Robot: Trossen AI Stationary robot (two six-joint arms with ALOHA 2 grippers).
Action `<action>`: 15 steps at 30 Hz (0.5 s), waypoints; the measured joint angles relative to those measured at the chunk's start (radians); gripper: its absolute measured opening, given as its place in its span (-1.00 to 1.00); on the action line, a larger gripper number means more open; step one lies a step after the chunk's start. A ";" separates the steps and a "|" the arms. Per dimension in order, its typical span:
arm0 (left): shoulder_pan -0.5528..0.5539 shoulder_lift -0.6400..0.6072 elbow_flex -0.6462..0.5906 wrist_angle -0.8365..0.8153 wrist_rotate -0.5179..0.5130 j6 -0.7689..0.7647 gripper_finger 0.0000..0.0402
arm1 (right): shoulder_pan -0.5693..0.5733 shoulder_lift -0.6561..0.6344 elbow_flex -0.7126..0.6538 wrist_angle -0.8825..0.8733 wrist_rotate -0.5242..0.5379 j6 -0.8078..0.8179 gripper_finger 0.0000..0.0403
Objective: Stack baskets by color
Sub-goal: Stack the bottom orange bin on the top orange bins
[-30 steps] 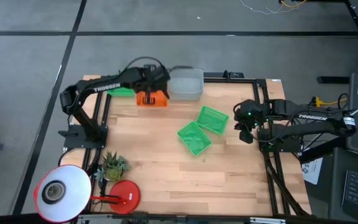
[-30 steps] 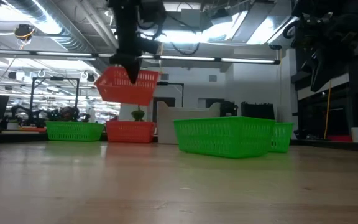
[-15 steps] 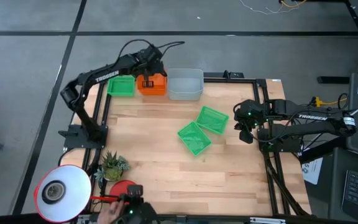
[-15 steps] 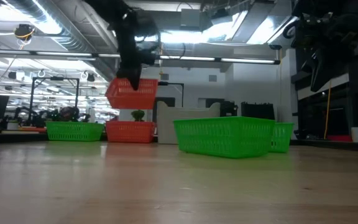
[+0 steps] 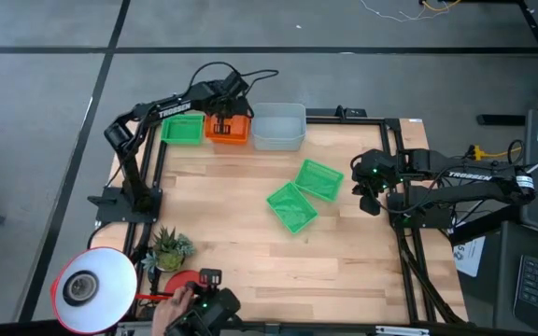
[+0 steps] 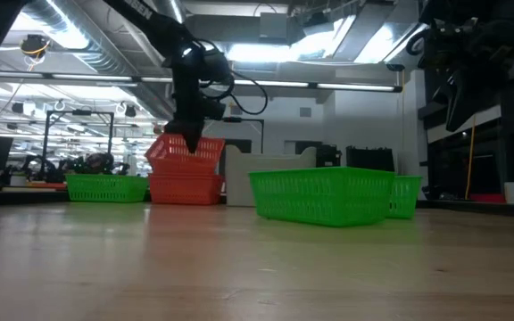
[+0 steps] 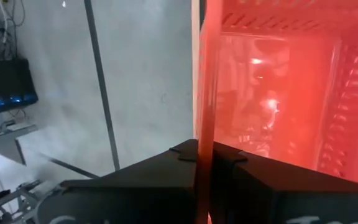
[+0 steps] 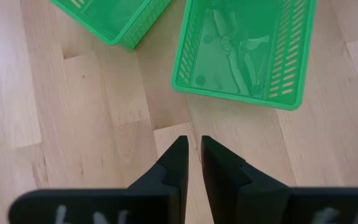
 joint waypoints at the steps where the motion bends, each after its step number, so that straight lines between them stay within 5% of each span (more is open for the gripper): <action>1: -0.004 -0.001 0.000 0.005 0.000 0.001 -1.00 | 0.000 0.000 0.000 0.000 0.000 0.000 -0.78; 7: -0.014 -0.001 0.000 0.008 0.005 0.002 -0.98 | 0.000 0.000 0.000 0.000 0.000 0.000 -0.78; 15: -0.041 -0.006 0.000 0.004 -0.056 -0.007 -0.71 | 0.000 0.000 0.000 0.000 0.000 0.000 -0.78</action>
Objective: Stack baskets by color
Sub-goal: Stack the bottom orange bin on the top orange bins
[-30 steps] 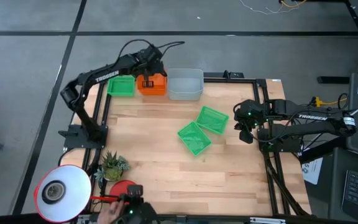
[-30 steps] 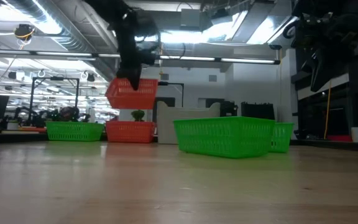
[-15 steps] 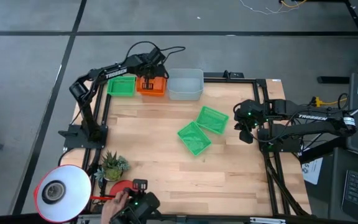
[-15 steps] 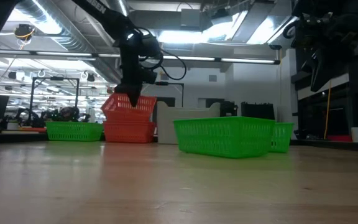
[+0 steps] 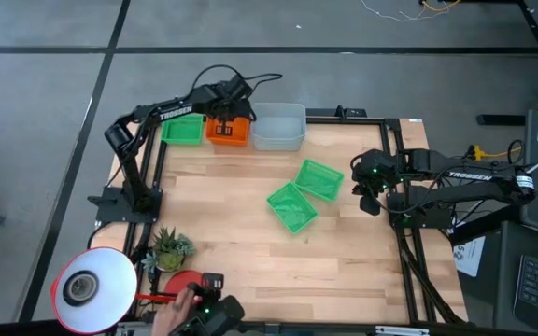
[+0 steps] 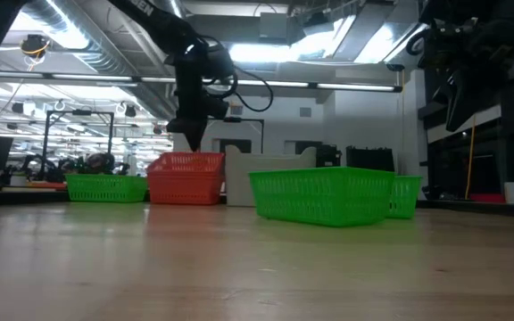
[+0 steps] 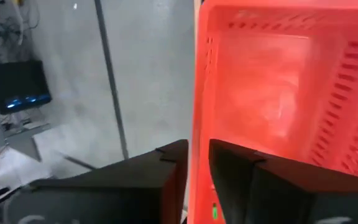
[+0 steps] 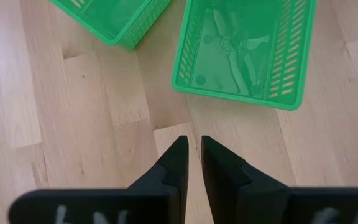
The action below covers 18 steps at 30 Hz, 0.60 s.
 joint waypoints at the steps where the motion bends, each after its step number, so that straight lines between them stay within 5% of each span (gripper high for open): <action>1: -0.006 0.000 0.000 0.000 -0.012 0.000 -0.67 | 0.000 0.000 0.000 0.000 0.000 0.000 -0.78; 18: -0.065 -0.011 -0.045 0.175 -0.241 -0.088 -0.60 | 0.000 0.000 0.000 0.000 0.000 0.000 -0.78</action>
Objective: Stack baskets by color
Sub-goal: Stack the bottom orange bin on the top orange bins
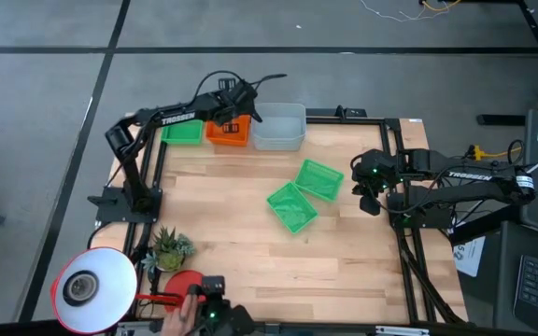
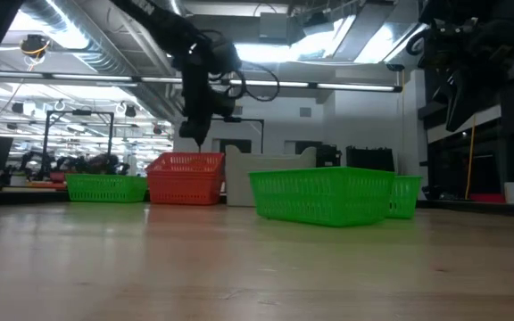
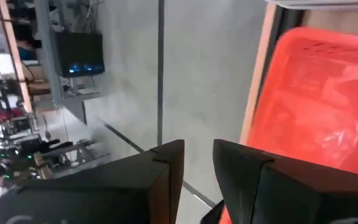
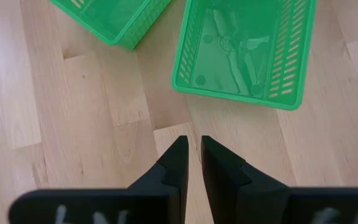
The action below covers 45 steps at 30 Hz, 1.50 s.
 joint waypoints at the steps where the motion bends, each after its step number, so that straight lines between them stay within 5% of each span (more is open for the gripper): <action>1: 0.004 0.007 -0.005 0.010 -0.002 -0.008 -0.60 | 0.000 0.000 0.000 0.000 0.000 0.000 -0.78; 15: 0.059 0.127 -0.020 0.044 -0.014 -0.040 -0.60 | 0.000 0.000 0.000 0.000 0.000 0.000 -0.78; 23: 0.021 0.077 -0.003 0.056 -0.013 -0.065 -0.60 | 0.000 0.000 0.000 0.000 0.000 0.000 -0.78; 29: -0.066 -0.033 0.006 -0.161 0.142 -0.218 -0.60 | 0.000 0.000 0.000 0.000 0.000 0.000 -0.78; 33: -0.090 -0.043 0.003 -0.343 0.487 -0.407 -0.61 | 0.000 0.000 0.000 0.000 0.000 0.001 -0.78; 35: -0.107 -0.026 -0.017 -0.368 0.581 -0.433 -0.62 | 0.000 0.000 0.000 0.000 0.000 0.001 -0.78; 45: -0.109 0.044 -0.124 -0.208 0.501 -0.375 -0.69 | 0.000 0.000 0.000 0.000 0.000 0.001 -0.78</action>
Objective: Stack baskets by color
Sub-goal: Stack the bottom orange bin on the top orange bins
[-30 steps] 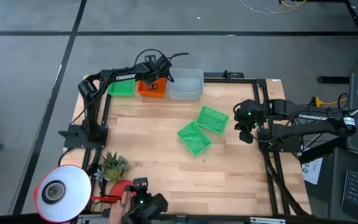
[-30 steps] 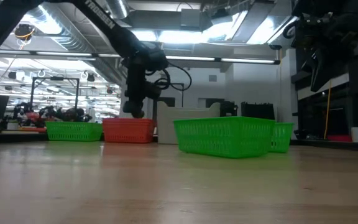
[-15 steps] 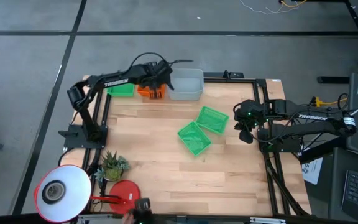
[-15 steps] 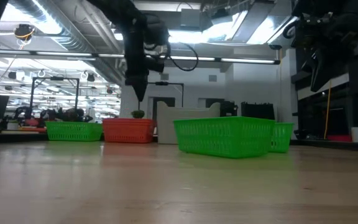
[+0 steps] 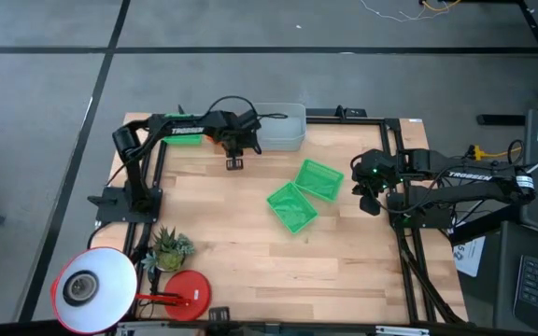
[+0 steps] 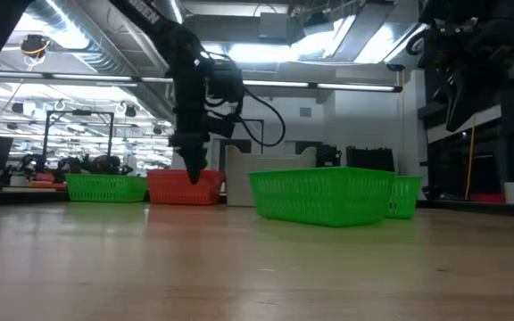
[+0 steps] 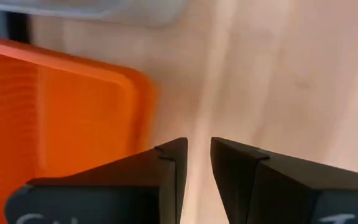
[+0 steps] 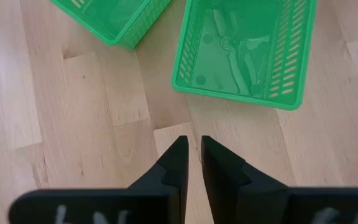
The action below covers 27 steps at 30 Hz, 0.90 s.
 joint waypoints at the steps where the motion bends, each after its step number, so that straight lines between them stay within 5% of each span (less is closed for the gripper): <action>1: 0.008 0.002 -0.003 0.021 -0.008 0.004 -0.69 | 0.000 0.000 0.000 0.000 0.000 0.000 -0.78; 14: 0.044 -0.003 -0.007 0.076 -0.010 0.024 -0.69 | 0.000 0.000 0.000 0.000 0.000 0.000 -0.78; 27: -0.163 -0.166 -0.006 -0.121 -0.015 -0.176 -0.69 | 0.000 0.000 0.000 0.000 0.000 0.000 -0.78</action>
